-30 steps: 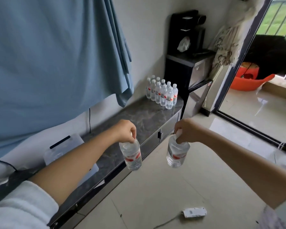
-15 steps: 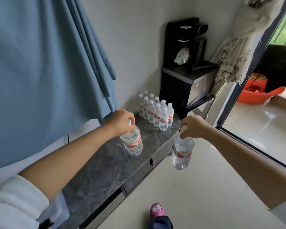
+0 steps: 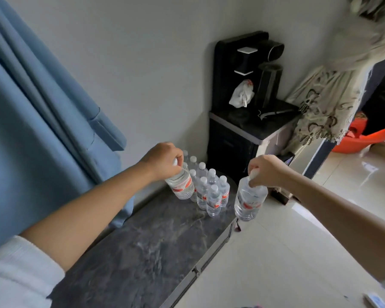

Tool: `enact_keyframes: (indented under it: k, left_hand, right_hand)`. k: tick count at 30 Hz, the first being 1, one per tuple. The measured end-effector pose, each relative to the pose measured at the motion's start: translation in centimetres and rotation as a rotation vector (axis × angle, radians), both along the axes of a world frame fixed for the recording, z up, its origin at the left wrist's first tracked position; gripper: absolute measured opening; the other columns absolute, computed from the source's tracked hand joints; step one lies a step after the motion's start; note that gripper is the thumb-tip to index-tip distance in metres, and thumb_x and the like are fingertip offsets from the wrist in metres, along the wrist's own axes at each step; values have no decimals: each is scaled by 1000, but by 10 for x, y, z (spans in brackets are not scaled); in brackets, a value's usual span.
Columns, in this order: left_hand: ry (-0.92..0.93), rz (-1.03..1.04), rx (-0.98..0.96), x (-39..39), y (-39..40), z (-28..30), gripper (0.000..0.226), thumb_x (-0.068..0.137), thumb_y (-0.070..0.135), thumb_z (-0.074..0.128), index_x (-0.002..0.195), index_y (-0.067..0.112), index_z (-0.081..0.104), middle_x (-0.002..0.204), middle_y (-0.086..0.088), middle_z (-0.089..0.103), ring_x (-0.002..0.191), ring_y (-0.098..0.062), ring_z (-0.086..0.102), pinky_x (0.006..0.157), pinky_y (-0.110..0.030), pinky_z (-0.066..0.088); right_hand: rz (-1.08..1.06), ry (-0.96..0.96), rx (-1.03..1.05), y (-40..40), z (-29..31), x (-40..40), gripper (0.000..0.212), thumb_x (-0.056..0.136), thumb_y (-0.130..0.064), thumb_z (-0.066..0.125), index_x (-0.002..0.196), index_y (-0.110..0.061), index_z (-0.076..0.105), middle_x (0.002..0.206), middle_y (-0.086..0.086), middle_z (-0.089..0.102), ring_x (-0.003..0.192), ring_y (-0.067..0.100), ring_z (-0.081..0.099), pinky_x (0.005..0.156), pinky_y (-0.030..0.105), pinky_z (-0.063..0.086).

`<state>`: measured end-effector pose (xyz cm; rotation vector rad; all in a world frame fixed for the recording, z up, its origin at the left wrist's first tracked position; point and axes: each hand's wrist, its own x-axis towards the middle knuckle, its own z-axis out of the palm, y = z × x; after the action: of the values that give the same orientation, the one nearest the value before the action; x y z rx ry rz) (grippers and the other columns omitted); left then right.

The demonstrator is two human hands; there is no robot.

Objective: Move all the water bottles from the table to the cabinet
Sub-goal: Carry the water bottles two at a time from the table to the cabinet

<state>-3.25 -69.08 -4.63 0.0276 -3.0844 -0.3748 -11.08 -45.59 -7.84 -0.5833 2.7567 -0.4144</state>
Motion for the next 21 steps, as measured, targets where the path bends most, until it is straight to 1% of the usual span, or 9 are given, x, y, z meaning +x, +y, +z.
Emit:
enact_keyframes:
  k: [3,4,6,8,11,13,17,19,21]
  left_hand:
    - [-19,-11,-28,-47,2,-4,19,83,8,59,97,4,70,110,-15,61,107,-27,56,79,-22,36]
    - [-30,-8,-41,-64,2,-4,18,82,7,59,96,4,70,108,-15,61,106,-27,56,79,-23,37]
    - [-47,12,-60,-95,0,-4,16,82,7,59,93,4,70,102,-14,60,100,-26,55,79,-24,38]
    - [-43,35,-73,-128,-1,-3,14,81,6,60,92,3,69,89,-7,52,88,-20,49,74,-23,35]
    - [-37,62,-62,-171,0,-4,12,80,5,62,89,2,69,84,0,46,84,-13,42,71,-20,29]
    - [-30,92,-56,-200,0,-7,10,80,4,64,88,1,69,85,0,46,84,-14,42,71,-20,28]
    - [-30,149,-31,-252,-2,-21,11,79,5,65,88,1,70,88,-4,50,92,-23,51,77,-24,35]
    - [-52,163,-22,-276,-4,-32,12,80,5,63,89,1,70,96,-11,58,101,-26,54,83,-25,39]
    - [-81,174,-10,-296,-6,-42,14,81,5,61,92,1,70,106,-14,61,106,-27,53,85,-25,38]
  right_hand:
    - [19,-8,-20,-1,-2,-50,18,72,-14,69,88,-10,64,85,3,54,78,18,50,51,20,35]
    - [31,-16,-19,-1,-3,-67,16,72,-14,68,86,-11,63,85,3,53,78,18,50,51,20,35]
    - [77,-16,-10,-1,-7,-98,14,72,-16,68,79,-16,57,84,0,52,79,17,50,52,19,35]
    - [130,-24,-6,-3,-12,-130,15,72,-17,68,77,-18,54,81,-2,50,79,17,49,52,18,35]
    - [195,-50,-11,-9,-20,-171,10,72,-15,67,80,-15,61,84,-2,50,79,16,49,51,18,34]
    - [245,-62,-12,-12,-28,-199,16,72,-15,67,87,-11,65,87,-1,50,79,17,49,52,19,35]
    - [263,-96,-38,-22,-47,-247,10,72,-14,64,78,-16,56,89,-1,49,81,18,49,64,26,41]
    - [245,-123,-51,-28,-61,-266,9,74,-12,61,82,-15,58,90,-1,48,81,18,49,64,25,40]
    - [218,-151,-63,-35,-73,-281,16,75,-11,60,91,-10,63,92,0,48,82,17,49,64,25,41]
